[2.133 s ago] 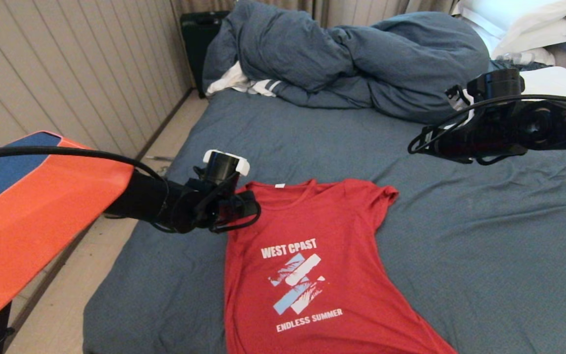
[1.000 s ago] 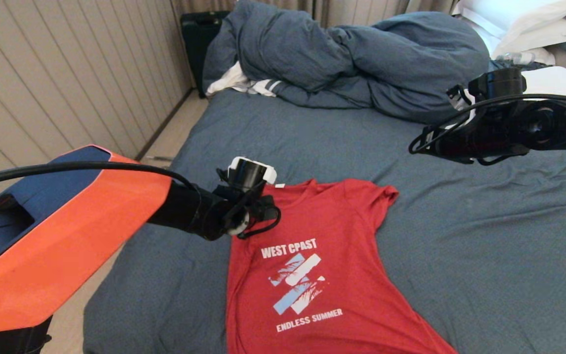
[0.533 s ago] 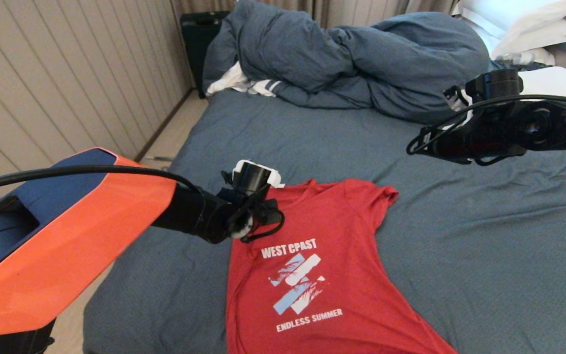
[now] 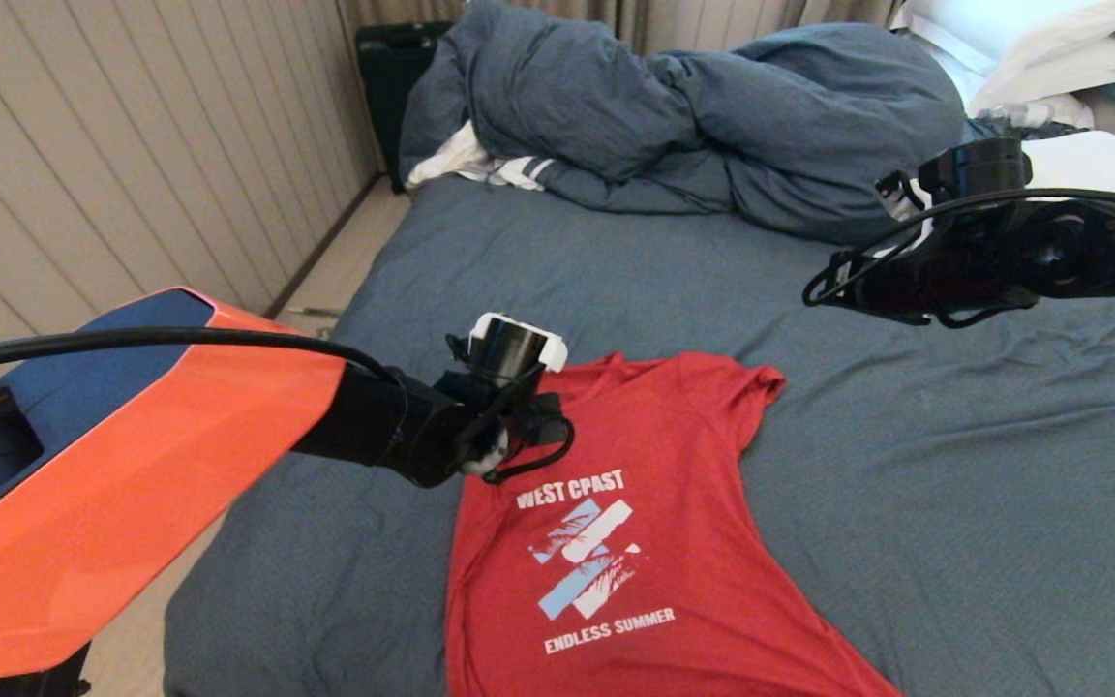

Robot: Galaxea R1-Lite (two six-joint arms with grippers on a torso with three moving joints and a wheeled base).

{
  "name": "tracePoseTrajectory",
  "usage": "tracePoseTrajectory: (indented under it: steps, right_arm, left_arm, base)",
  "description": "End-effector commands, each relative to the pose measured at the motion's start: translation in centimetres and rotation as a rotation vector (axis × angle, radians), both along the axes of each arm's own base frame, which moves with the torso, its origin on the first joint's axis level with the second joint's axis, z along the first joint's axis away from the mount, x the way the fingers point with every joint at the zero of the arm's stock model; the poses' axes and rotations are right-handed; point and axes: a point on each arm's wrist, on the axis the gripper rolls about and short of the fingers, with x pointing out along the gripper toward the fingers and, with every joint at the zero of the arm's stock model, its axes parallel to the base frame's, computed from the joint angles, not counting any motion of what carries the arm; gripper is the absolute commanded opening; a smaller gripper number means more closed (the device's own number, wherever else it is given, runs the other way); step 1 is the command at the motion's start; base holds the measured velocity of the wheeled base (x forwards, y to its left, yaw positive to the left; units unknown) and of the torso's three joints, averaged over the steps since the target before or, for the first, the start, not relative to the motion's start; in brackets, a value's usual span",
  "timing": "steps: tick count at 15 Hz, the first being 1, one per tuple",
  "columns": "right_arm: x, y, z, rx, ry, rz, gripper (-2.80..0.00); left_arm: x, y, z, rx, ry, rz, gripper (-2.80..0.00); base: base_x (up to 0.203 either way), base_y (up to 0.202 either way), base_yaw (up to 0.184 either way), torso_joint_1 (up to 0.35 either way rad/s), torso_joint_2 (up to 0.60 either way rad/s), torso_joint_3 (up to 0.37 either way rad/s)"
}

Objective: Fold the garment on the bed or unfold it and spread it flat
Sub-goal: Fold the red T-shirt

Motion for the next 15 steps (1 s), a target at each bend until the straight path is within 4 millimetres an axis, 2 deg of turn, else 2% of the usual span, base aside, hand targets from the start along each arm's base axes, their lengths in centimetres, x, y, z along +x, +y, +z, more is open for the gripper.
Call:
tracePoseTrajectory:
  steps: [1, 5, 10, 12, 13, 15]
  right_arm:
    - [0.0, 0.0, 0.0, 0.002, 0.001, 0.001, -2.80]
    - [-0.1, 0.1, 0.0, 0.001, 0.003, 0.003, -2.80]
    - [-0.1, 0.2, -0.1, 0.001, 0.006, 0.006, -2.80]
    - [-0.2, 0.3, -0.1, 0.001, 0.008, 0.007, -2.80]
    - [-0.2, 0.3, -0.1, -0.001, 0.007, 0.008, -2.80]
    - [-0.1, 0.3, -0.3, -0.003, 0.012, 0.009, -2.80]
  left_arm:
    - [-0.1, 0.0, 0.0, 0.001, 0.001, 0.005, 0.00]
    - [0.2, 0.5, 0.1, 0.011, -0.008, 0.018, 0.00]
    - [-1.0, 1.3, 2.6, -0.012, -0.046, 0.028, 0.00]
    - [-0.4, 1.3, 1.1, 0.013, -0.020, 0.034, 0.00]
    - [0.1, 1.4, 0.0, 0.029, -0.001, 0.042, -2.80]
    - [0.3, 1.7, -0.1, 0.024, 0.003, 0.054, -2.80]
  base:
    - [0.000, 0.000, 0.000, 0.000, 0.00, 0.000]
    - [0.000, 0.000, 0.000, 0.000, 0.00, 0.000]
    - [0.000, 0.000, 0.000, 0.000, 0.00, 0.000]
    - [0.000, 0.000, 0.000, 0.000, 0.00, 0.000]
    - [0.000, 0.000, 0.000, 0.000, 0.00, 0.000]
    - [0.000, 0.000, 0.000, 0.000, 0.00, 0.000]
